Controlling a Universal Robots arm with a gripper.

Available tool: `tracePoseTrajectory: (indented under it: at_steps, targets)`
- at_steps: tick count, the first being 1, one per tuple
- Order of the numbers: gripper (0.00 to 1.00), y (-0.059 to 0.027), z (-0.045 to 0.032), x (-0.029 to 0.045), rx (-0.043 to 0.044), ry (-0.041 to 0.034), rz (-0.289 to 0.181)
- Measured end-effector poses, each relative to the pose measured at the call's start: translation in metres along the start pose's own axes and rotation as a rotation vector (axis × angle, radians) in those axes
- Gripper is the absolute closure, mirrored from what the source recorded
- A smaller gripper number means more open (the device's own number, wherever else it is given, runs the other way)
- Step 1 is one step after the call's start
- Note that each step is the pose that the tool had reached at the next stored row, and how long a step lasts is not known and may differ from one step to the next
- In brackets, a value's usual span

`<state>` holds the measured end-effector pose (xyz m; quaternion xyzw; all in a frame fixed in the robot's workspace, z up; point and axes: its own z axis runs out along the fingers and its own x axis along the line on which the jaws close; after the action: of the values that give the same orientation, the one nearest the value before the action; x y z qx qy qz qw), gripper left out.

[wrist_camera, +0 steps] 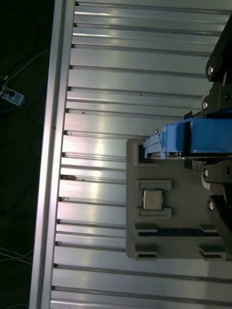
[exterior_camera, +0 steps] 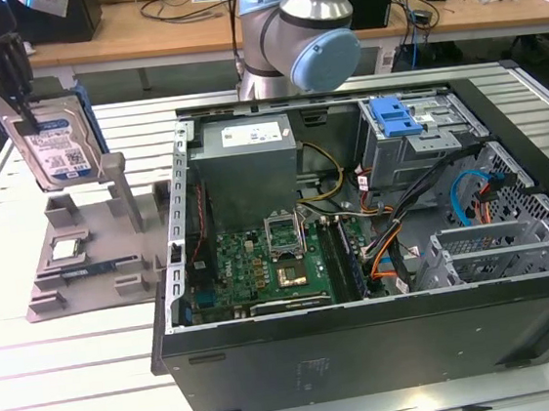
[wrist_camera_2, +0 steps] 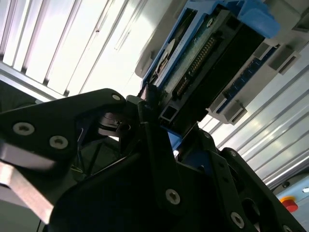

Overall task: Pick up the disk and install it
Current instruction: 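Pick up the disk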

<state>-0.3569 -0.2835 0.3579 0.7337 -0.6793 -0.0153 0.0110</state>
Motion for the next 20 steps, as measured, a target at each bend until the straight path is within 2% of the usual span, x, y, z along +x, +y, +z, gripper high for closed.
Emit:
tracePoseTrajectory:
  at_steps: [10,20]
  targets:
    - [0.63,0.0004,-0.0103,-0.0004,0.0000,0.0000,0.000]
    - [0.63,0.0004,-0.0131,-0.0007,0.0002,-0.0003,0.000]
